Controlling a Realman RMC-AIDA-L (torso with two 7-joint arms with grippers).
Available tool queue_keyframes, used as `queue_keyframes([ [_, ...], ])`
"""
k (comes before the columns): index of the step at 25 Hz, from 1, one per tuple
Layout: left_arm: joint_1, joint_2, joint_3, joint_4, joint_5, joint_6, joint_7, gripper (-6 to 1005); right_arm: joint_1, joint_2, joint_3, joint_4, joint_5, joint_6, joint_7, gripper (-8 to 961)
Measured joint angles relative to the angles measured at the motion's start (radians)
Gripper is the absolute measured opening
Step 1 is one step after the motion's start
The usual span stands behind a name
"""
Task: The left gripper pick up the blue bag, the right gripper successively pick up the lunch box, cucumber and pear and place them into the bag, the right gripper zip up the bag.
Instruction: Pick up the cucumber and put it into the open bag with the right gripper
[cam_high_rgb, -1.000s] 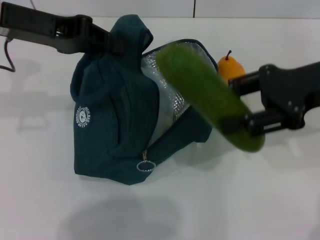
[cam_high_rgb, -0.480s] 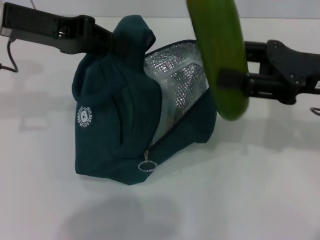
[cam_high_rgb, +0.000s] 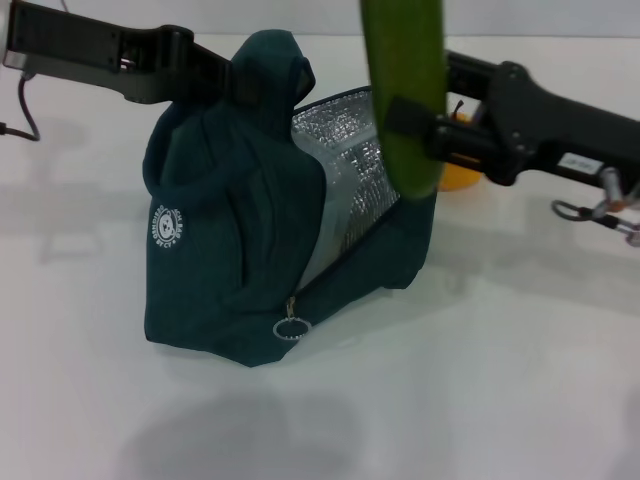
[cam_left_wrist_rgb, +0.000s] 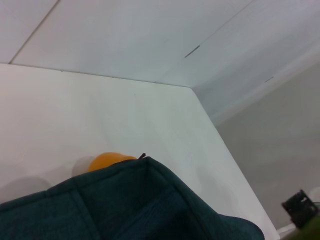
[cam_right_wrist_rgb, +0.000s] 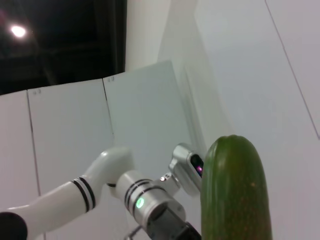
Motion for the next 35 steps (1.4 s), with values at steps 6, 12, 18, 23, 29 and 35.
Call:
queue_keyframes([
  [6, -0.001, -0.001, 0.0, 0.0, 0.0, 0.0, 0.002, 42, 0.064, 0.0, -0.002, 0.115, 0.002, 0.009, -0.075, 569],
  [12, -0.005, -0.002, 0.0, 0.0, 0.0, 0.0, 0.005, 42, 0.078, 0.0, -0.018, 0.165, -0.007, 0.017, -0.104, 569],
  [18, -0.006, -0.002, 0.0, -0.01, 0.0, 0.0, 0.008, 41, 0.068, 0.0, -0.033, 0.189, -0.009, 0.054, -0.138, 570],
  [23, -0.009, -0.001, 0.0, -0.02, 0.0, 0.0, 0.01, 41, 0.071, 0.0, -0.032, 0.208, -0.009, 0.073, -0.166, 570],
  [29, -0.01, 0.0, -0.001, -0.021, 0.0, 0.0, 0.011, 41, 0.078, 0.0, -0.023, 0.215, -0.006, 0.1, -0.183, 570],
  [35, -0.01, 0.001, -0.004, -0.023, 0.0, 0.0, 0.018, 41, 0.079, 0.0, -0.029, 0.217, -0.008, 0.124, -0.187, 570],
])
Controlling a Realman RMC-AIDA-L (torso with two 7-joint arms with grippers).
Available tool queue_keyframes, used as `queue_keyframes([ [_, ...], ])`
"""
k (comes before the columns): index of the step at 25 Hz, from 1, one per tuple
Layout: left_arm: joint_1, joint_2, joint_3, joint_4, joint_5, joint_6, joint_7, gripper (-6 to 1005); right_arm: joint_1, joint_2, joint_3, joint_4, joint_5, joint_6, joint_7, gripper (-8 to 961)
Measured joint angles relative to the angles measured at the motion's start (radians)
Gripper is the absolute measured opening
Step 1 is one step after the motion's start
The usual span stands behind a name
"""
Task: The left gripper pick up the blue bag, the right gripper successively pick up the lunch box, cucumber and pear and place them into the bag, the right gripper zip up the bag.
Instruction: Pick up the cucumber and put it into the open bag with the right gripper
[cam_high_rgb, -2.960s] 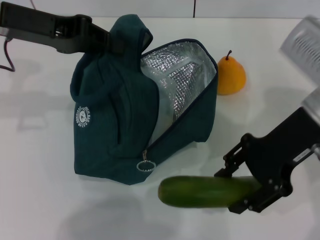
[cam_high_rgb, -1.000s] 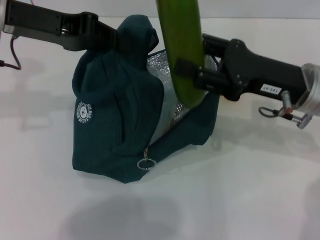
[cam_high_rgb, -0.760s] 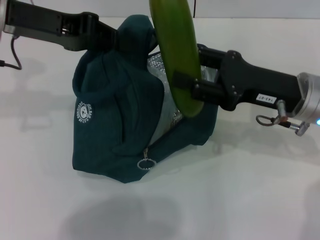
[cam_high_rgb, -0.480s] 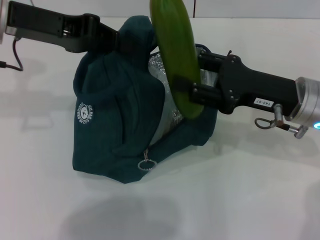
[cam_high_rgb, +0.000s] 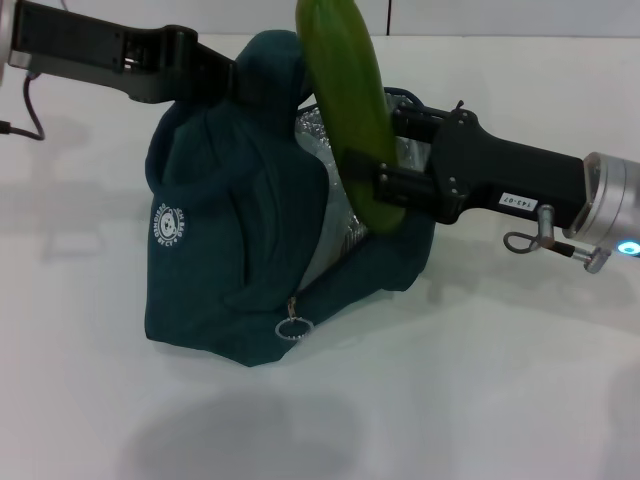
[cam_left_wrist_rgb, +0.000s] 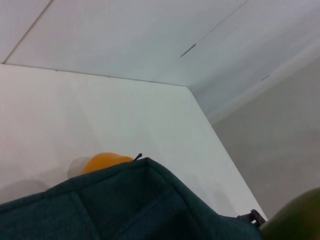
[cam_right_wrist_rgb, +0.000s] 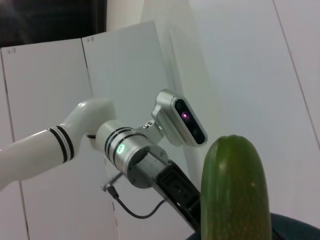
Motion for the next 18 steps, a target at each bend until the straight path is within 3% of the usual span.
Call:
queue_keyframes([
  [11, 0.004, 0.001, -0.002, -0.002, 0.0, 0.0, 0.003, 41, 0.0, 0.0, 0.021, 0.008, 0.018, 0.017, -0.039, 569],
  [18, 0.006, 0.001, -0.002, -0.002, 0.0, 0.0, 0.006, 41, -0.013, 0.0, 0.11, 0.009, 0.035, 0.002, -0.103, 569],
])
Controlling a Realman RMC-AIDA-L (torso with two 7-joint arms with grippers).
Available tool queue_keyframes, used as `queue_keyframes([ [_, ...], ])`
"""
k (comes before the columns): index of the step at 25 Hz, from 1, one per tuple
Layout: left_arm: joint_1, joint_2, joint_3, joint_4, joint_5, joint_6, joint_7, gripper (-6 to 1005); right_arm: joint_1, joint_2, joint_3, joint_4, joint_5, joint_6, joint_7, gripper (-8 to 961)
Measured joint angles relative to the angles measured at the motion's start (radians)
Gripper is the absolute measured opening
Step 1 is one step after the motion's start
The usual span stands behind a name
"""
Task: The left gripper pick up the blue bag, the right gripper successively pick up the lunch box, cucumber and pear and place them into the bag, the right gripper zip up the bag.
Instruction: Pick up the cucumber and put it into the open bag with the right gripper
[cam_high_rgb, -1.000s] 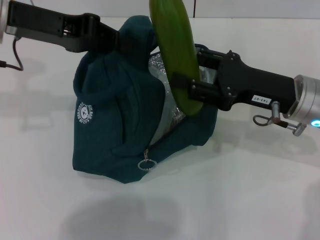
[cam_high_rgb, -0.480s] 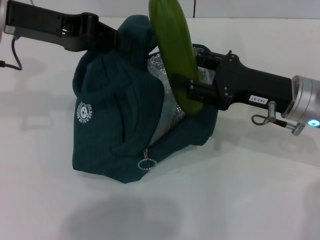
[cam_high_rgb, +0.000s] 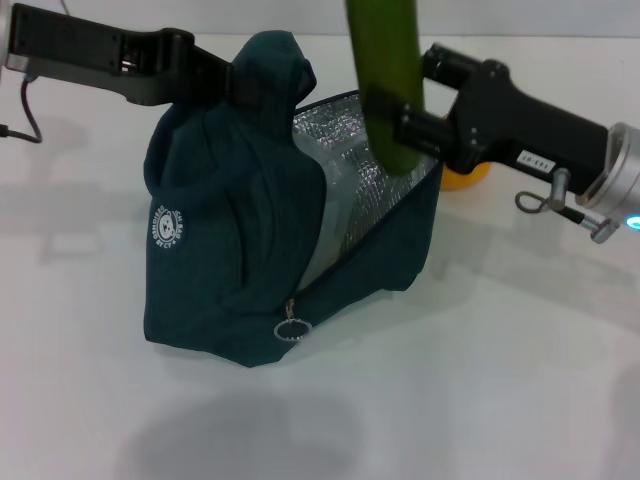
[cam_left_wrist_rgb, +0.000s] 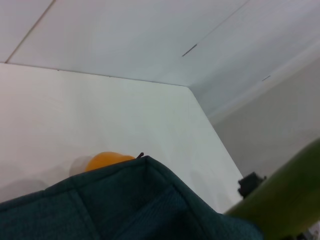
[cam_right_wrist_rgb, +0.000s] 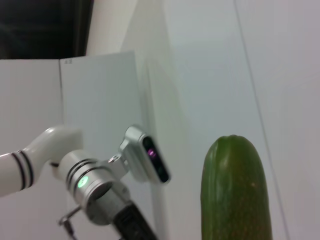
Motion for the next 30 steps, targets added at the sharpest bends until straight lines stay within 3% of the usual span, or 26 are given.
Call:
queue_keyframes([
  [11, 0.003, 0.001, 0.0, 0.001, 0.0, 0.0, 0.008, 40, 0.022, 0.0, 0.008, 0.035, -0.009, 0.123, -0.034, 570],
  [30, 0.004, 0.004, 0.0, -0.012, 0.0, 0.0, 0.01, 40, -0.019, 0.0, 0.005, 0.039, -0.04, 0.116, -0.004, 595],
])
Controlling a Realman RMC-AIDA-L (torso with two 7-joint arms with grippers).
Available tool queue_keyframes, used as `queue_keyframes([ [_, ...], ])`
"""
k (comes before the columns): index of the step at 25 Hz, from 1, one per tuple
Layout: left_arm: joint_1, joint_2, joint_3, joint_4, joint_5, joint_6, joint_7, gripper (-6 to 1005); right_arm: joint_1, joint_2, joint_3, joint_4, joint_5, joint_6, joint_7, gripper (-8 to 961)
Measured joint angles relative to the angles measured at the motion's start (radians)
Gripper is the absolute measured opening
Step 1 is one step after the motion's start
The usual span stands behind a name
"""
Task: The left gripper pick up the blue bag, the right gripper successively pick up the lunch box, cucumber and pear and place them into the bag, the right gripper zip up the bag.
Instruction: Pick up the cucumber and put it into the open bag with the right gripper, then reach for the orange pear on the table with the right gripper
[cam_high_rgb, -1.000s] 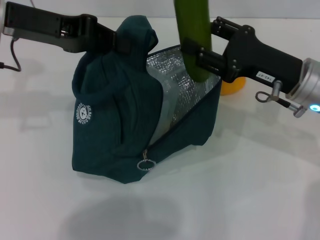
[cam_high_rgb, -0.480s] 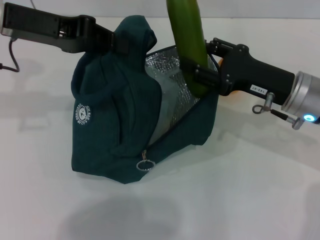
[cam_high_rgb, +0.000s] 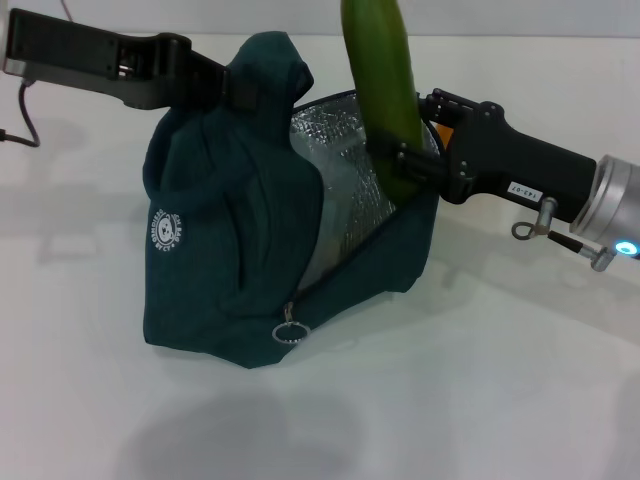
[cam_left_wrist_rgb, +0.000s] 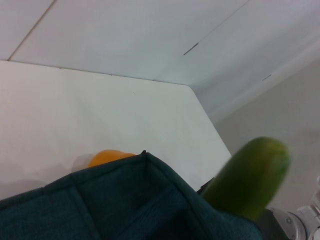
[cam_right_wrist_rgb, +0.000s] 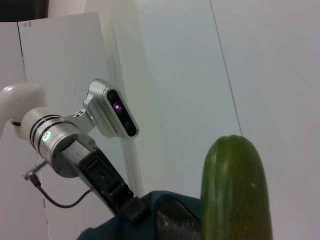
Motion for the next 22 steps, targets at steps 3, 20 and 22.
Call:
queue_keyframes([
  [3, 0.0, 0.0, 0.0, 0.0, 0.0, -0.001, 0.0, 40, -0.008, 0.0, 0.0, -0.008, 0.0, -0.009, -0.001, 621],
  [20, 0.003, 0.001, -0.002, -0.002, -0.002, -0.001, -0.004, 40, -0.14, -0.003, 0.002, -0.198, 0.092, -0.027, 0.098, 749],
  [22, 0.003, 0.001, -0.002, -0.002, -0.002, -0.001, -0.004, 40, -0.188, -0.005, 0.002, -0.273, 0.117, 0.018, 0.163, 751],
])
